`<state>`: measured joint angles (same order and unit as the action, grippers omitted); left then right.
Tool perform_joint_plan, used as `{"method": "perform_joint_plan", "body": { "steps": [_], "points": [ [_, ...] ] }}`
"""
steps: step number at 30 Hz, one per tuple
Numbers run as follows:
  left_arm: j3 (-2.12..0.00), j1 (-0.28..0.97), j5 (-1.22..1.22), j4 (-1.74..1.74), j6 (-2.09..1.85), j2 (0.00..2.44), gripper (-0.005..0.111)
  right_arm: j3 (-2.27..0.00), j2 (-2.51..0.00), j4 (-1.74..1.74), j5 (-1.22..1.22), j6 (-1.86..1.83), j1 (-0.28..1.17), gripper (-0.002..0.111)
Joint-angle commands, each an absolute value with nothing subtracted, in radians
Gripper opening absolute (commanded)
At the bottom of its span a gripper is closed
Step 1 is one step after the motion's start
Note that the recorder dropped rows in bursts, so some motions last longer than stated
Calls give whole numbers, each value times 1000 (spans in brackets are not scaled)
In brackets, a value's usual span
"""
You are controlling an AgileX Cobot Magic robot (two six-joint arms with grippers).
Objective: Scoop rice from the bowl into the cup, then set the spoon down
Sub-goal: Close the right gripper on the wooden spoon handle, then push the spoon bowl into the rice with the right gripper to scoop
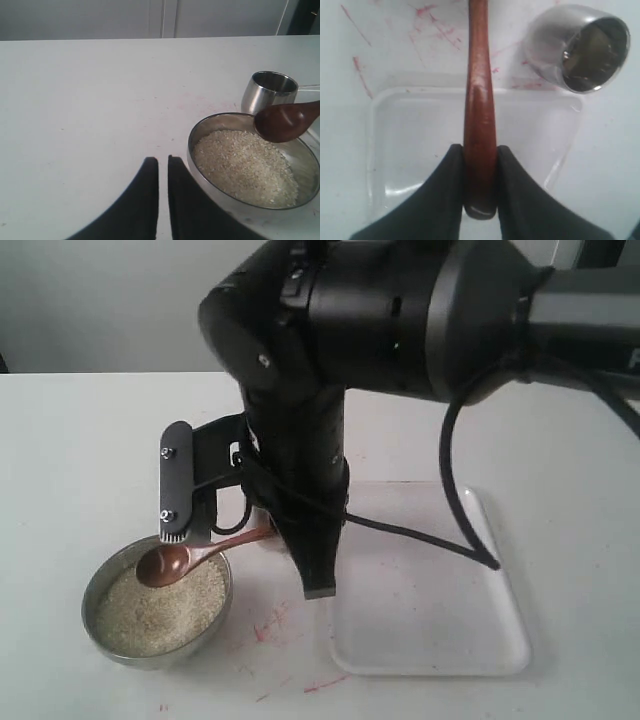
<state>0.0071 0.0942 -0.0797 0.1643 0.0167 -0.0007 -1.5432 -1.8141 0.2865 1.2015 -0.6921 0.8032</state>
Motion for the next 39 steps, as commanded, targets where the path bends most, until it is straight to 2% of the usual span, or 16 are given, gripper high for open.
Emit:
{"method": "perform_joint_plan", "body": {
  "steps": [1, 9, 39],
  "points": [
    [0, 93, -76, 171, 19, 0, 14, -1549, -1807, 494, 1217, -594, 872, 0],
    [0, 93, -76, 171, 19, 0, 14, -1549, -1814, 585, 1221, -568, 935, 0],
    [0, 93, -76, 171, 19, 0, 14, -1549, -1958, 590, 1221, -489, 936, 0]
  ]
}}
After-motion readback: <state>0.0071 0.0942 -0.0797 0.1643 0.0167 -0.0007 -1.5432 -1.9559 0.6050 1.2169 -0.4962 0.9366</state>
